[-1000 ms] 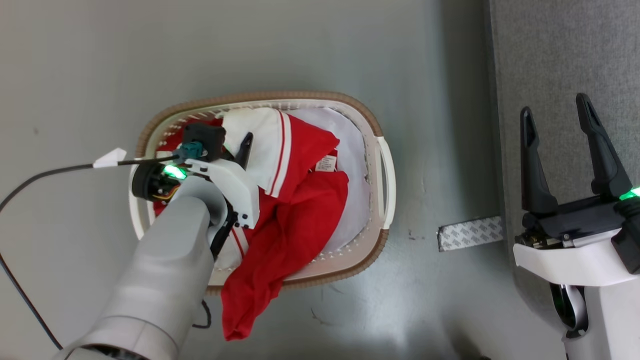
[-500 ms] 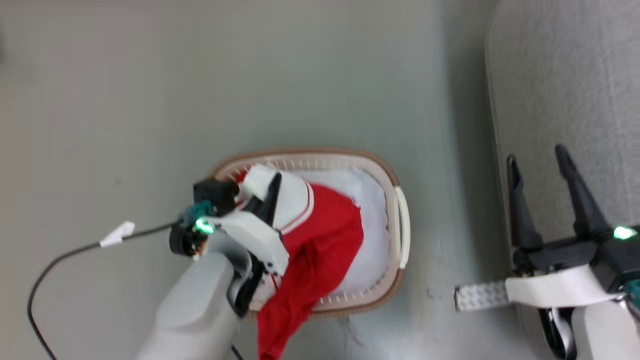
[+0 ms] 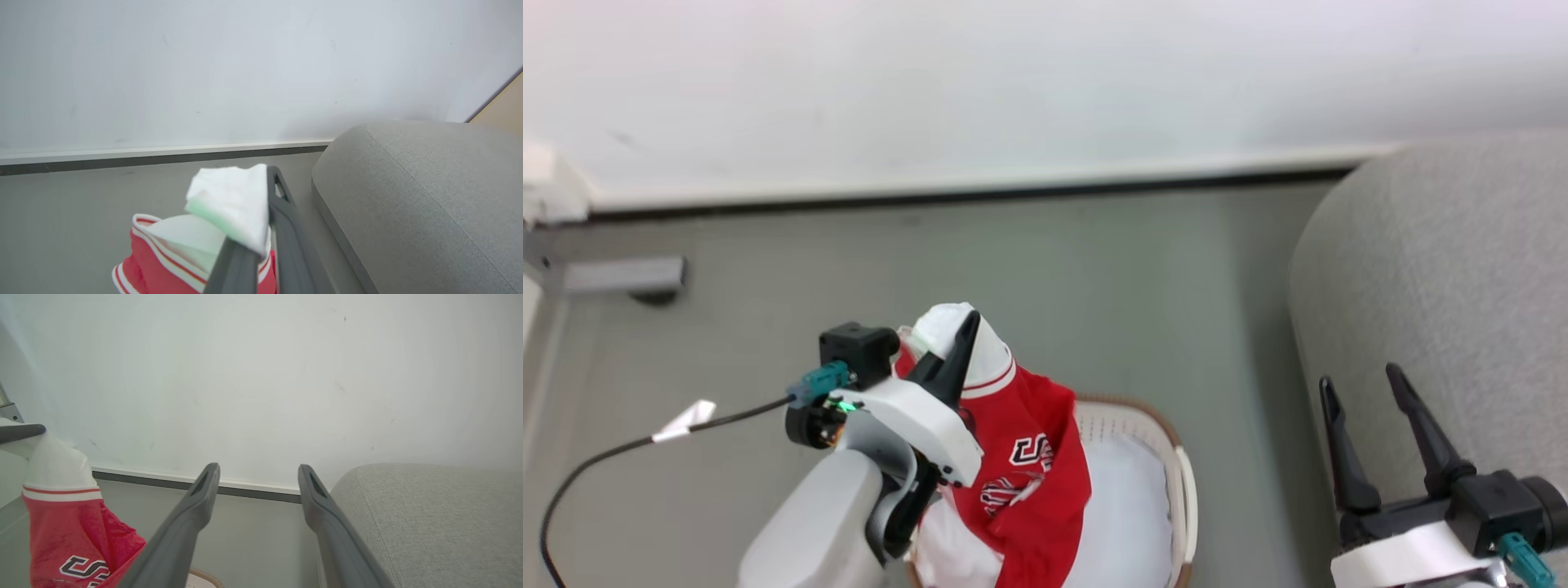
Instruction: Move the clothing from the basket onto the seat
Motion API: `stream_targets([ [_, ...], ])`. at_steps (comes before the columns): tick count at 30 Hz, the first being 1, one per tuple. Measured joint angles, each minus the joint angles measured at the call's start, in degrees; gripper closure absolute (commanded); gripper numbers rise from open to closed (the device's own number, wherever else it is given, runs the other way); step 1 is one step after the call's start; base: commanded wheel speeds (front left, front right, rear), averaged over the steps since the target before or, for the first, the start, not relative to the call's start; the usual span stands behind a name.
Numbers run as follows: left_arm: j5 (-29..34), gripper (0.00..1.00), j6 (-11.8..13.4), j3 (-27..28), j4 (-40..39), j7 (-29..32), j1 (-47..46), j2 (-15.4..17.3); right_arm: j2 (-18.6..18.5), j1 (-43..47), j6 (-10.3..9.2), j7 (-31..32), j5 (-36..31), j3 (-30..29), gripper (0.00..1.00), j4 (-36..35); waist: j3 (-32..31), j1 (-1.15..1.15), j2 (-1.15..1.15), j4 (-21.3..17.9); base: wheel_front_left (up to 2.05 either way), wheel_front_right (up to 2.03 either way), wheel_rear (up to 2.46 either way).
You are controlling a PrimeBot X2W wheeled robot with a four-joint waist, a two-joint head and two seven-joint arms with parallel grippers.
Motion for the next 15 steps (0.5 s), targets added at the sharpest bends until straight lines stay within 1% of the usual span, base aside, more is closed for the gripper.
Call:
stream_targets([
  [7, -0.38, 1.00, 4.38, 1.07, -15.11, 6.37, 2.72, 3.67, -0.01, 3.07, 0.00, 0.00, 0.89, 0.63, 0.00, 0.93, -8.03, -0.01, 0.00, -0.03, 0.00, 0.00, 0.00],
  [11, -0.44, 1.00, 6.31, 1.69, -23.03, 9.53, 2.78, 5.09, -0.03, 4.33, 0.00, 0.00, 1.14, 1.47, 0.00, 1.07, -10.72, -0.01, 0.00, -0.22, 0.00, 0.00, 0.00],
  [15, -0.42, 1.00, 7.81, 2.05, -28.91, 12.51, 2.03, 6.21, 0.01, 4.98, 0.00, 0.00, 1.13, 2.52, 0.00, 1.11, -12.38, 0.00, 0.00, -0.54, 0.00, 0.00, 0.00],
])
